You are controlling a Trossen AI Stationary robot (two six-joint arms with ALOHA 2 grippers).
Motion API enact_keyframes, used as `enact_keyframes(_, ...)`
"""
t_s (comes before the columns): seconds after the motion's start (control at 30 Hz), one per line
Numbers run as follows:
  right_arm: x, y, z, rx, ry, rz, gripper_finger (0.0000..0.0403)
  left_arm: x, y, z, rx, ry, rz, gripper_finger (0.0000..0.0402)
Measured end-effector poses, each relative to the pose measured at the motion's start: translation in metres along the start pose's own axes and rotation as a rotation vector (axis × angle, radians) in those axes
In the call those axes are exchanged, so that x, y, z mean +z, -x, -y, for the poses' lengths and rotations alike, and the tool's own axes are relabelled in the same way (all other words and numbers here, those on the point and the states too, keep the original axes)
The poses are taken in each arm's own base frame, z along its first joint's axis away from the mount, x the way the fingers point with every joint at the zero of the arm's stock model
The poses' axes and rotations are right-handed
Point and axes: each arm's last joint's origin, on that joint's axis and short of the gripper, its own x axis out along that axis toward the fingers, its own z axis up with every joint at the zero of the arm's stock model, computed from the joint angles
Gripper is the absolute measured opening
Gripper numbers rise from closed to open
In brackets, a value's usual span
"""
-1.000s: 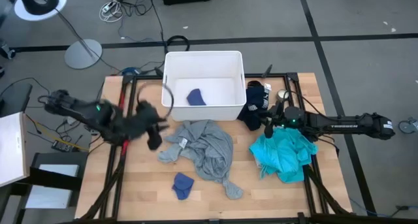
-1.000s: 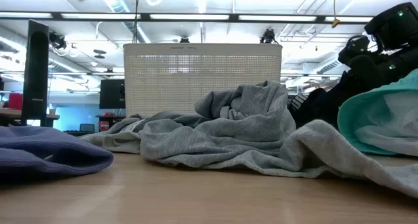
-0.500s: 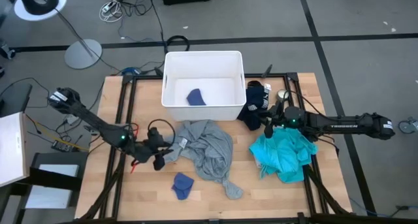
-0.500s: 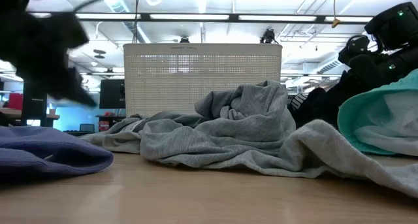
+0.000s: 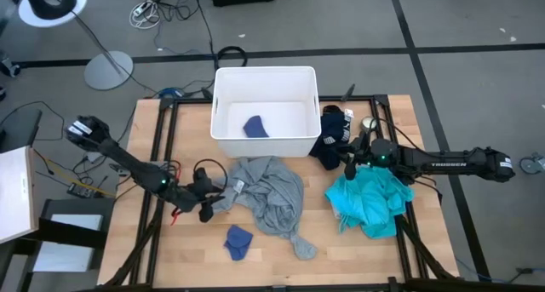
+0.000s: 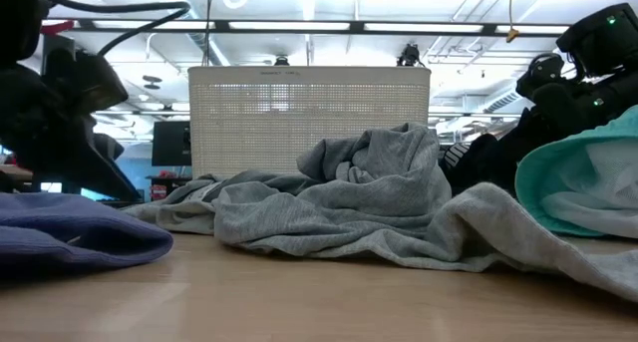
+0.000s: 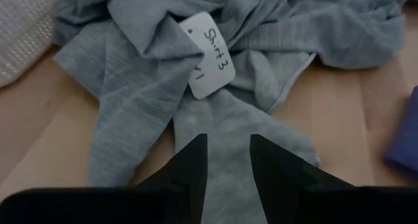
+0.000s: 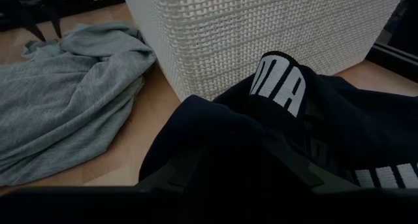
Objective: Sort clothes
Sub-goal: Put the left gray sock into the white laundry bin
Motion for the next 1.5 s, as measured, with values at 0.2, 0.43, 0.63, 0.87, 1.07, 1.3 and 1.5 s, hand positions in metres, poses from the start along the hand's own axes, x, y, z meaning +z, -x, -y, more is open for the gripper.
enact_keyframes(0.2, 0.000, 0.000, 0.000, 0.000, 0.000, 0.000, 0.0130, -0.011, -0.014, 0.006, -0.045, -0.016, -0.066, 0.0121)
enact_keyframes(0.43, 0.000, 0.000, 0.000, 0.000, 0.000, 0.000, 0.0130, -0.009, -0.029, 0.018, -0.048, 0.091, -0.114, 0.0030)
enact_keyframes(0.63, 0.000, 0.000, 0.000, 0.000, 0.000, 0.000, 0.0130, 0.015, -0.027, 0.036, -0.125, 0.093, -0.108, 0.0004)
enact_keyframes(0.87, 0.001, 0.000, 0.000, 0.002, -0.003, 0.014, 0.0130, 0.079, -0.012, 0.072, -0.085, -0.049, -0.134, 0.0001)
enact_keyframes(1.07, 0.002, 0.000, 0.000, 0.004, -0.006, 0.023, 0.0130, 0.155, 0.019, 0.091, 0.040, -0.173, -0.111, 0.0001)
enact_keyframes(1.3, 0.002, 0.000, 0.000, 0.004, -0.005, 0.023, 0.0130, 0.253, 0.056, 0.073, 0.169, -0.241, 0.021, 0.0000)
enact_keyframes(1.5, 0.002, 0.000, 0.000, 0.003, -0.005, 0.022, 0.0130, 0.327, 0.085, 0.034, 0.286, -0.268, 0.186, 0.0000)
